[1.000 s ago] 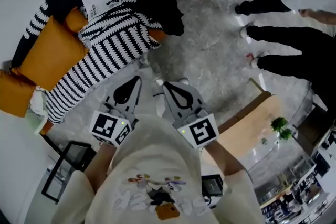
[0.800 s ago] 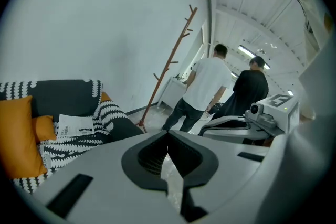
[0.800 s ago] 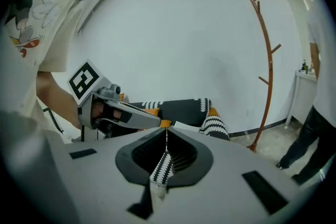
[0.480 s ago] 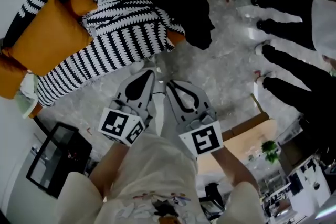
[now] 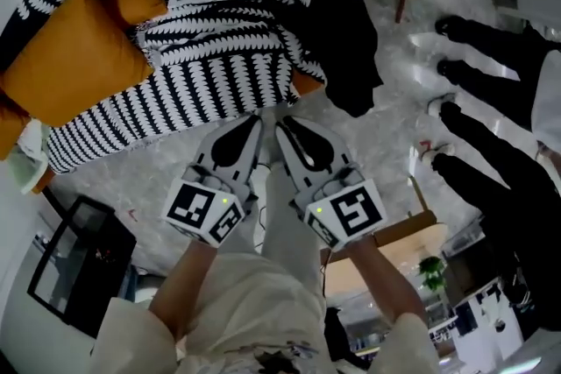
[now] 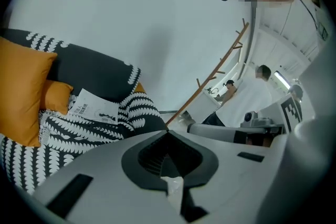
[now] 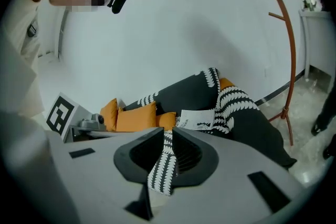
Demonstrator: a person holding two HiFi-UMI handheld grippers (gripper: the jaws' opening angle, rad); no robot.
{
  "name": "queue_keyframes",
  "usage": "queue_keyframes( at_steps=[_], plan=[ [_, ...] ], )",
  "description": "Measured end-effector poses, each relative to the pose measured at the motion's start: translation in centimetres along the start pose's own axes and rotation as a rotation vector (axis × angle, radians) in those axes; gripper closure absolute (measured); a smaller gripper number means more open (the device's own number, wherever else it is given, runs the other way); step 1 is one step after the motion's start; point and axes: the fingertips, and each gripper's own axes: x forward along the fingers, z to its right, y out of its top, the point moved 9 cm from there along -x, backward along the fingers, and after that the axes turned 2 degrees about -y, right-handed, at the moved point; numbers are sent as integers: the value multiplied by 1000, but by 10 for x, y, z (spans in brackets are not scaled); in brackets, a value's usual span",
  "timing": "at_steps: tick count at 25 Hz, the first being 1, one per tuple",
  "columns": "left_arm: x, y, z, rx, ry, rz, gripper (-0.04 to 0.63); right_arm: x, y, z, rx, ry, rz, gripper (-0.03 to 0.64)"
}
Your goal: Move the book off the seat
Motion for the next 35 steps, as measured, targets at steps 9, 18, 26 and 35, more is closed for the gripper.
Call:
queue_keyframes(
  at_steps=[9, 18, 26, 35],
  plan=[
    [57, -22, -49, 20, 3, -34, 588, 82, -17, 81, 167, 52, -10, 538],
    [59, -31, -71, 75, 12, -26, 587, 137, -21, 99, 214, 68, -38, 492],
    [102, -78, -126, 199, 60, -30, 588, 212, -82, 150, 254, 86, 37, 480],
    [119, -95, -158, 272, 83, -52, 588, 272, -97, 203, -89, 13, 7, 482]
  ],
)
